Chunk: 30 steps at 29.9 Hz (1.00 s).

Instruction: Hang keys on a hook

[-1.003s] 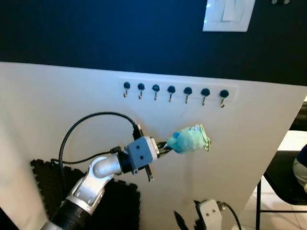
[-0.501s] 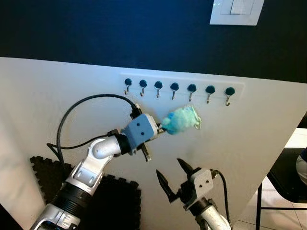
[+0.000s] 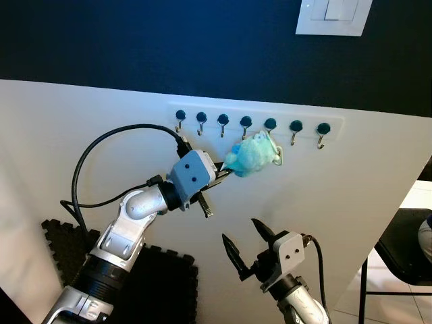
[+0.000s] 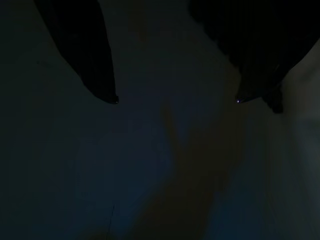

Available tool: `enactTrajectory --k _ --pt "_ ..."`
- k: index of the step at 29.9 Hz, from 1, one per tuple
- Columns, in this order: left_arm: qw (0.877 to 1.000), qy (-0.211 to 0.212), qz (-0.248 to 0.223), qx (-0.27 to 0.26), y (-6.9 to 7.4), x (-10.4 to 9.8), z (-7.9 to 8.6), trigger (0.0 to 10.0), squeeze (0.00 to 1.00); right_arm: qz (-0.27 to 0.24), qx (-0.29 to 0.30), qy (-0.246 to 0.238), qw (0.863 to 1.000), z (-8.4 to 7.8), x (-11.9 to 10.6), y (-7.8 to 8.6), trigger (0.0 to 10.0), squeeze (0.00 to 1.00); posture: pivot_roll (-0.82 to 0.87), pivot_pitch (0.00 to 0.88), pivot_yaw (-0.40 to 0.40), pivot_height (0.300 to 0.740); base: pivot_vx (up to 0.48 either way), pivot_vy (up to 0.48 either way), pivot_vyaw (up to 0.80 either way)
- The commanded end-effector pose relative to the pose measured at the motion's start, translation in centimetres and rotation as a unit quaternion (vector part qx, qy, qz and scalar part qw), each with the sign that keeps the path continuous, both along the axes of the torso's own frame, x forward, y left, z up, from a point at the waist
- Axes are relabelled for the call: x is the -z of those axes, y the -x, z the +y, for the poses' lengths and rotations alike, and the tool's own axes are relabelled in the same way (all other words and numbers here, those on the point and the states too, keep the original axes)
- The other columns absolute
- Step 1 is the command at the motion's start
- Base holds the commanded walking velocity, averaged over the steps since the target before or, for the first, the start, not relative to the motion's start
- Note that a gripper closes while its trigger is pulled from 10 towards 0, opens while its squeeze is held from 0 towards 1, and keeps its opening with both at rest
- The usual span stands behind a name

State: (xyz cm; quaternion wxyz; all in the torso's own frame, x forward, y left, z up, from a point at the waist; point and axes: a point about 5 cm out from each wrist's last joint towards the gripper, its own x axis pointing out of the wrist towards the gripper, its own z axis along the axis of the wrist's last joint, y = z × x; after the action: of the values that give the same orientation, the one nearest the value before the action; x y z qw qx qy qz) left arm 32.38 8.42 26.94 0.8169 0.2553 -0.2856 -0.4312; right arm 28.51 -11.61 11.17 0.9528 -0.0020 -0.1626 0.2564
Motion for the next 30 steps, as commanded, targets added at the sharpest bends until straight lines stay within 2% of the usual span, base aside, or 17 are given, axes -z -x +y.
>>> enactTrajectory --k 1,6,21,30 --pt "1.000 0.012 -0.007 -0.002 0.1 -0.3 0.2 10.0 0.00 0.002 -0.006 0.002 1.000 0.1 -0.1 0.1 10.0 0.00 0.05 0.062 0.007 0.740 0.000 0.000 0.00" --pt "1.000 0.012 0.006 -0.028 -0.4 0.2 1.3 10.0 0.00 0.005 -0.009 0.000 1.000 0.2 -0.1 0.1 10.0 0.00 0.05 0.044 0.004 0.740 0.000 0.000 0.00" --pt "0.996 0.023 0.061 -0.059 -1.2 1.5 2.5 10.0 0.00 0.017 -0.020 0.000 1.000 0.3 -0.1 0.0 10.0 0.00 0.05 0.054 -0.002 0.740 0.000 0.000 0.00" --pt "0.990 0.044 0.095 -0.098 -2.0 2.8 3.6 10.0 0.00 0.019 -0.019 0.003 1.000 0.0 -0.2 -0.1 10.0 0.00 0.04 0.042 0.001 0.740 0.000 0.000 0.00"
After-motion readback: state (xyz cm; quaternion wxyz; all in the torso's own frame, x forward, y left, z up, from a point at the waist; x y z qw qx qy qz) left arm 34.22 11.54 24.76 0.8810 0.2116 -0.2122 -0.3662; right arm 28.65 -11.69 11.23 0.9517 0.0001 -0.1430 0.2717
